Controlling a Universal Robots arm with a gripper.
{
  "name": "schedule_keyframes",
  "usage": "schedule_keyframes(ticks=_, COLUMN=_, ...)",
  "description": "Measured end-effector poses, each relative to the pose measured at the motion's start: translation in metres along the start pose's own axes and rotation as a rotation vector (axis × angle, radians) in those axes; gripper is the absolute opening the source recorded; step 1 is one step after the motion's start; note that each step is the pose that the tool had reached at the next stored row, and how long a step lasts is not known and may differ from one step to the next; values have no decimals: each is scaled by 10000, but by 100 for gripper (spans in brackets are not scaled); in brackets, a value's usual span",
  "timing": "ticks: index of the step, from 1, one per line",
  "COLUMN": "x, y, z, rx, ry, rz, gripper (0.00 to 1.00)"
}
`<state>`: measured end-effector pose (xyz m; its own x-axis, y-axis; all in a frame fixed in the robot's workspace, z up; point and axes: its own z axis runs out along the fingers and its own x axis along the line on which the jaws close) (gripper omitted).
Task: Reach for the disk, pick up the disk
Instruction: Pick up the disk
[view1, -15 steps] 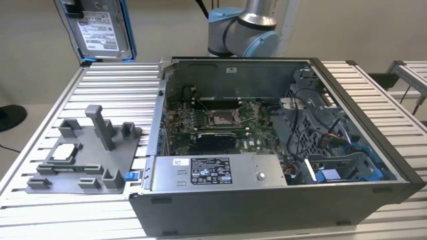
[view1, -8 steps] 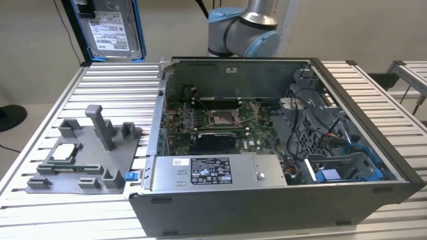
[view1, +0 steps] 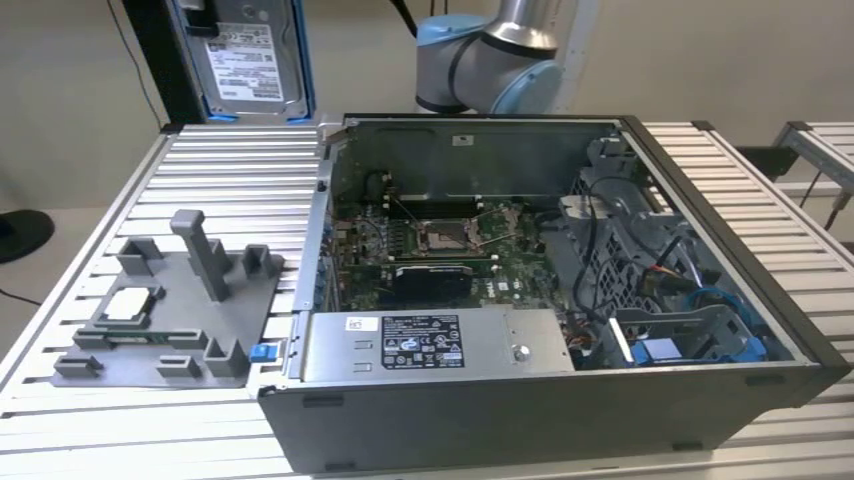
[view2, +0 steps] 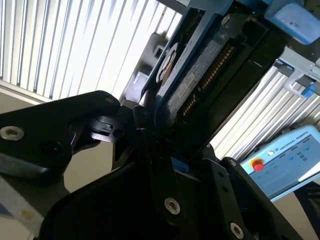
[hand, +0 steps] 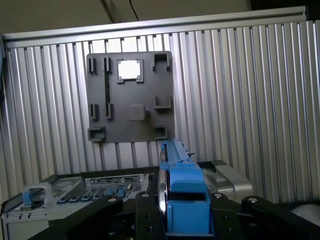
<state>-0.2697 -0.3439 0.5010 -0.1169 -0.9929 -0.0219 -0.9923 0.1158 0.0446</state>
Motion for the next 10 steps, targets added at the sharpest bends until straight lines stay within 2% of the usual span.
schedule_keyframes(ticks=10, x=-32, y=-273, z=-11, rx=-7, ry=0, rz=0, gripper=0)
